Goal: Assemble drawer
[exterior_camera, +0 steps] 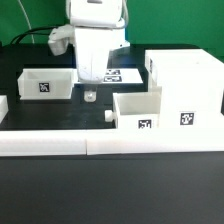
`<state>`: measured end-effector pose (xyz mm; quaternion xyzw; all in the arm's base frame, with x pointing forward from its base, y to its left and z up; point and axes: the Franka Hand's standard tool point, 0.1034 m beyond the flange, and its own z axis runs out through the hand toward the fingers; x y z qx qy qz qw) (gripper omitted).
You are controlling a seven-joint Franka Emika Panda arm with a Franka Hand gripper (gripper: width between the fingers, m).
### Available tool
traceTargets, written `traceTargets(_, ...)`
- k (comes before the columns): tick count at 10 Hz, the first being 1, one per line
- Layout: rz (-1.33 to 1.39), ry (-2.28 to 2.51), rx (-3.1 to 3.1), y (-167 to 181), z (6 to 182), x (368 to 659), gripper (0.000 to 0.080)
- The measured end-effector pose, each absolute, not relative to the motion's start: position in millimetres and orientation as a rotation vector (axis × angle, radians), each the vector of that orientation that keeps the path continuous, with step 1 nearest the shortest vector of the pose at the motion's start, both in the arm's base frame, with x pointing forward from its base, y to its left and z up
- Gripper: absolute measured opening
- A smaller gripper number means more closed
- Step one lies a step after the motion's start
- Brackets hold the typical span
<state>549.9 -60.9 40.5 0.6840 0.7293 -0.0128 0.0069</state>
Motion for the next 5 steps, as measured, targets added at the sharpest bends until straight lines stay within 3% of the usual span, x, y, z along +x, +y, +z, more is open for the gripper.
traceTargets(5,0.105,2.395,2.202,-90.7,18.7,549.9,0.0649)
